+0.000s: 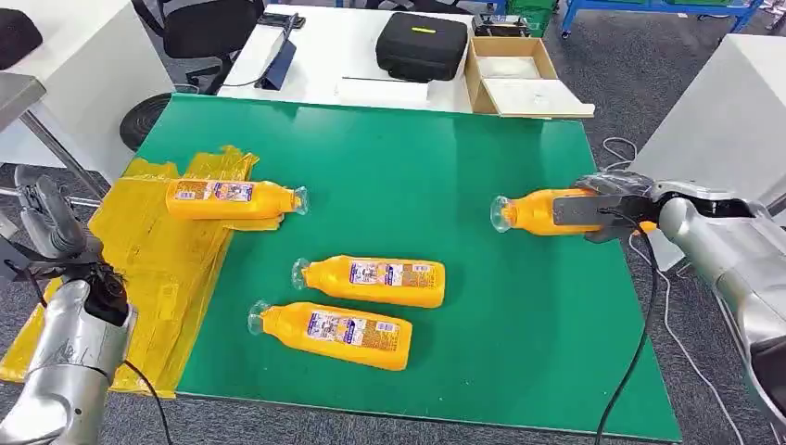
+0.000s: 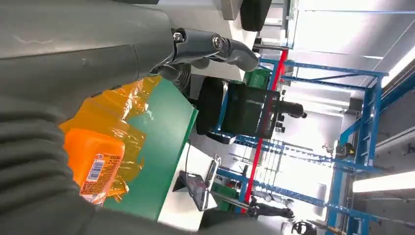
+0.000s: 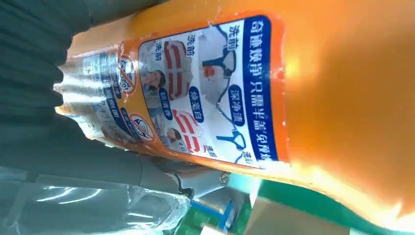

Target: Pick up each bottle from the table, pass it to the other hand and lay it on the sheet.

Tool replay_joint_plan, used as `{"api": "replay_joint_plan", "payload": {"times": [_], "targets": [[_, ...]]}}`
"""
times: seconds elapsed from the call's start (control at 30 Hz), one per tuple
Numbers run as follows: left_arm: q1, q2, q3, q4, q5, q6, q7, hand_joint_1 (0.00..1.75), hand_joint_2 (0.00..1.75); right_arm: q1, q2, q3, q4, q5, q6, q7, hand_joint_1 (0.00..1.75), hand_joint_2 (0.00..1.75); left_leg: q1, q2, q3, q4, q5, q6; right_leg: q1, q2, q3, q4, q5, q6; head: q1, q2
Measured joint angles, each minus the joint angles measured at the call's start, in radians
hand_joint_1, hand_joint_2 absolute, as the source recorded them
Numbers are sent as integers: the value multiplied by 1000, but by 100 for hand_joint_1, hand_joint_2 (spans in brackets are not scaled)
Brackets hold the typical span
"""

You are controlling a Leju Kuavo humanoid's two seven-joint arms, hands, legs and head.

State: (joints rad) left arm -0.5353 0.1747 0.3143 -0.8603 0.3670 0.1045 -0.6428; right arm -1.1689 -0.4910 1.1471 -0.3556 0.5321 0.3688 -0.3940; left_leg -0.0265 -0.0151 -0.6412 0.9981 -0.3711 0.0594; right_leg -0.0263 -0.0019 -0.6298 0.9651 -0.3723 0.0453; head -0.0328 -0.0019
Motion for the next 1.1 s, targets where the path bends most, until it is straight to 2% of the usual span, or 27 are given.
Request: {"api": "replay_joint_plan", "payload": {"times": [0.13,0.3,0.43,0.63,0.73,0.9,1.1], "targets": [[27,0,5,-39,13,-41,27,0,175,17,31,-51,-25,-5,-141,48,175,175,1,3,0,0,0,0,1,1,-1,0,0,0,0,0],[40,-14,-2,-75,23,-78,47,0,175,50,123,-115,-31,-2,-284,88,175,175,2,6,0,0,0,0,1,3,-1,0,0,0,0,0],[71,-42,-30,-130,29,-91,49,0,175,115,217,-192,-58,-11,-401,102,175,175,3,4,0,0,1,-1,3,2,-2,0,0,-1,0,0],[92,-74,-65,-182,14,-92,44,0,175,186,309,-285,-93,-20,-481,114,175,175,3,2,-1,0,1,-1,2,1,-2,0,0,-1,1,0],[80,-107,-110,-195,-15,-81,47,0,175,251,357,-356,-144,21,-532,153,175,175,3,2,-1,0,1,-1,2,1,-2,-1,0,-1,1,0],[50,-152,-180,-196,-33,-65,47,0,175,389,403,-470,-261,119,-534,176,175,175,2,-2,-2,0,1,-1,2,-1,-2,-1,0,-1,0,0],[49,-177,-220,-219,-34,-46,50,0,175,473,448,-576,-350,176,-534,184,175,175,2,0,-3,0,1,-1,1,0,-3,-1,0,-1,0,0]]}}
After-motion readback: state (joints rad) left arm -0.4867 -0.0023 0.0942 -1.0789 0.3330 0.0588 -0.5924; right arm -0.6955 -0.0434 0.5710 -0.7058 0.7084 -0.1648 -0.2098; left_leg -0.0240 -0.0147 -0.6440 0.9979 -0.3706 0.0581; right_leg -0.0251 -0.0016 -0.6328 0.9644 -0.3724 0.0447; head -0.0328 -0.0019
